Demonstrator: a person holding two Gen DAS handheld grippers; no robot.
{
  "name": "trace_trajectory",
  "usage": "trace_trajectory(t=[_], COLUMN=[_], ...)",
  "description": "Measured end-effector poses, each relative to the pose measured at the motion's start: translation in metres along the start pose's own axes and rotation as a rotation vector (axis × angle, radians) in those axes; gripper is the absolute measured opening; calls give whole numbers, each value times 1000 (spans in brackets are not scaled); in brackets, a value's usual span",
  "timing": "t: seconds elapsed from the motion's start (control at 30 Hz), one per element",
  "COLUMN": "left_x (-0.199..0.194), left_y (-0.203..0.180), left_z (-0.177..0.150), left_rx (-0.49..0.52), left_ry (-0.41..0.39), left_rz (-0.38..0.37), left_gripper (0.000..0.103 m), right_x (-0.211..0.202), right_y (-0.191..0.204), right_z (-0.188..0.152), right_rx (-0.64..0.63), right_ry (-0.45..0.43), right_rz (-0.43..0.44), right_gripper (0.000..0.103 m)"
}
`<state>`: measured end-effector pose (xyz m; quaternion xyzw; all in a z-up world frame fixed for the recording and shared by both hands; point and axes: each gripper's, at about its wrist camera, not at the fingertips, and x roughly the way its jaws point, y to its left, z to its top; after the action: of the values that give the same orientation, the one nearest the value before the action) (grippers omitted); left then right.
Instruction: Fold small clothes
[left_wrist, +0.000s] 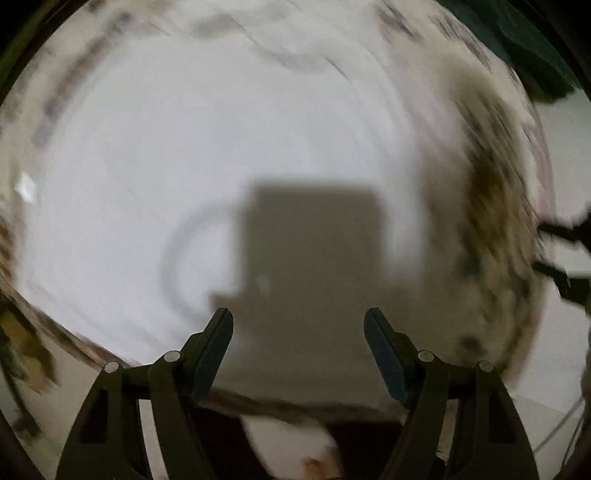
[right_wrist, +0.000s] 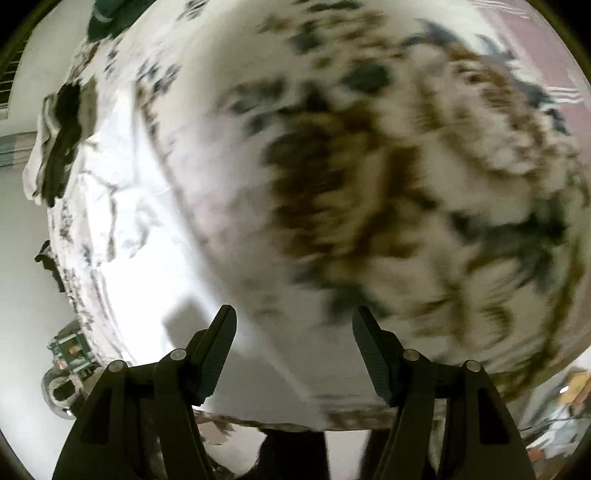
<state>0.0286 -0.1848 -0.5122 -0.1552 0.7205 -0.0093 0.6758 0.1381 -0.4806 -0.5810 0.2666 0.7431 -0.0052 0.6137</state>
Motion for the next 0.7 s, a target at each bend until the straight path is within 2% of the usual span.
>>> trace_trajectory(t=[0.1,0.13,0.17,0.23,0.27,0.33,0.43,0.57,0.7], left_x=[45,56,69,89,90,74,39,-7,-37], left_y=[-57,-68,-81,-90,-87,-74,-57,-31,-10], left_z=[-30,-38,-45,-51,-52,-53,-59,-67,-60], left_rx=[76,98,125,150,141,80,61,24,-14], left_ry=[61,66,63,59,32,-37,-124,-184,-217], left_rz=[-21,-13,11,80,112,70,75,86,84], left_gripper=[72,70,64,6,4,1,1,1,1], right_x=[-7,-8,-8,-7,-7,-6,1,17,42], right_y=[-36,-47,-55,-63,-64,-60,-31,26,107], right_z=[15,20,25,37,42,57,77,128,189], right_rx=[19,26,27,16,6,-30,-80,-161,-308], right_ry=[-1,2,5,11,15,29,55,108,118], right_rz=[-21,-24,-25,-30,-32,-25,4,98,155], right_gripper=[67,67,67,67,67,67,67,67,67])
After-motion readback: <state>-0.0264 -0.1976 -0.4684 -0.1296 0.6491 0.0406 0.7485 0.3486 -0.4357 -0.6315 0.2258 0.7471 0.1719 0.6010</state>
